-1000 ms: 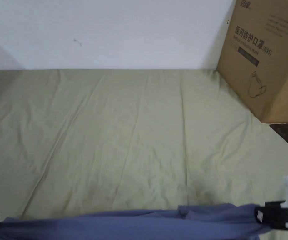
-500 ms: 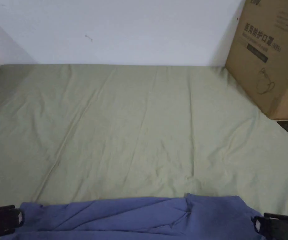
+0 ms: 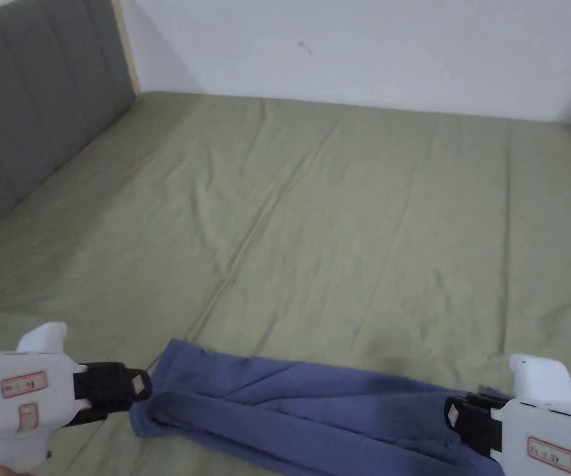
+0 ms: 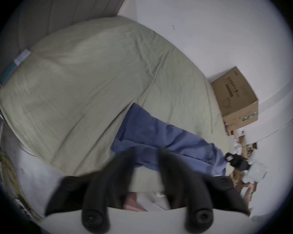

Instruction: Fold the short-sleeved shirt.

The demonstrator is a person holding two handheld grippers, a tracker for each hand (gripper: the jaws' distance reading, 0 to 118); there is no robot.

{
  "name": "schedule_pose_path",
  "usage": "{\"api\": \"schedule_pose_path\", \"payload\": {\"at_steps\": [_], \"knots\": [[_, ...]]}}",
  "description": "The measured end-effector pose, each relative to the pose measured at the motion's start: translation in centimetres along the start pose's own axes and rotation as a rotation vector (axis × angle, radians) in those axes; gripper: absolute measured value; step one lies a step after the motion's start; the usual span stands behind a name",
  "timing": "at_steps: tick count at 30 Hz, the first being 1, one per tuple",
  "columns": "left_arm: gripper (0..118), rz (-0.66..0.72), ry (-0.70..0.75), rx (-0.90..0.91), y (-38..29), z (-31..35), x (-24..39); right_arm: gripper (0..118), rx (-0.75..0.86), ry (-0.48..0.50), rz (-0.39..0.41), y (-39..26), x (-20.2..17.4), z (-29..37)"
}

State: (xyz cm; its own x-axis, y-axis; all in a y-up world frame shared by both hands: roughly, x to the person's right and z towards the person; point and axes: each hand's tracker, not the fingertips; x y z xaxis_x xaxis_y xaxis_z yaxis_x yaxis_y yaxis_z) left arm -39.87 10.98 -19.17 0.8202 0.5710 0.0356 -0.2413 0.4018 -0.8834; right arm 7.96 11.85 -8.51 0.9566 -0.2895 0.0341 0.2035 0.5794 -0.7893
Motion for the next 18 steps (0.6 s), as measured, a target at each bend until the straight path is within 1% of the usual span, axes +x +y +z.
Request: {"api": "schedule_pose_path", "payload": {"at_steps": [1, 2, 3, 4, 7, 9, 12, 13, 14, 15, 16, 17, 18], "knots": [[63, 0.021, -0.041, -0.012, 0.1, -0.3, -0.7, 3, -0.014, 0.015, 0.004, 0.0, -0.7, -0.6], [93, 0.051, -0.068, -0.022, 0.0, -0.7, -1.3, 3, -0.025, 0.032, 0.006, -0.1, -1.3, -0.9], [108, 0.084, -0.083, -0.026, -0.1, -1.1, -1.8, 3, -0.030, 0.042, 0.003, -0.1, -1.6, -1.2], [116, 0.113, -0.104, -0.034, -0.1, -1.8, -2.6, 3, -0.035, 0.043, 0.002, -0.2, -1.9, -1.4], [115, 0.223, -0.169, -0.048, -0.2, -3.7, -4.3, 3, -0.052, 0.051, -0.010, -0.2, -1.5, -2.2], [115, 0.291, -0.173, -0.076, -0.2, -5.4, -5.0, 3, -0.069, 0.060, -0.019, -0.2, -1.3, -2.5], [114, 0.376, -0.304, -0.085, -0.6, -8.2, -5.5, 3, -0.082, 0.043, -0.015, -0.2, -0.9, -2.7], [111, 0.417, -0.315, -0.104, -0.8, -9.1, -5.5, 3, -0.086, 0.038, -0.018, -0.3, -0.7, -2.8], [102, 0.424, -0.327, -0.102, -0.9, -10.0, -5.5, 3, -0.090, 0.036, -0.024, -0.3, -0.5, -2.8], [78, 0.412, -0.315, -0.091, -0.9, -10.4, -5.4, 3, -0.093, 0.035, -0.032, -0.4, -0.3, -2.8], [32, 0.412, -0.289, -0.080, -0.8, -10.6, -5.9, 3, -0.096, 0.032, -0.042, -0.4, 0.0, -2.7], [10, 0.379, -0.192, -0.089, -0.5, -10.3, -5.8, 3, -0.097, 0.032, -0.049, -0.5, 0.3, -2.5], [10, 0.350, -0.102, -0.105, -0.4, -10.4, -5.6, 3, -0.096, 0.033, -0.053, -0.7, 0.3, -2.4]]}}
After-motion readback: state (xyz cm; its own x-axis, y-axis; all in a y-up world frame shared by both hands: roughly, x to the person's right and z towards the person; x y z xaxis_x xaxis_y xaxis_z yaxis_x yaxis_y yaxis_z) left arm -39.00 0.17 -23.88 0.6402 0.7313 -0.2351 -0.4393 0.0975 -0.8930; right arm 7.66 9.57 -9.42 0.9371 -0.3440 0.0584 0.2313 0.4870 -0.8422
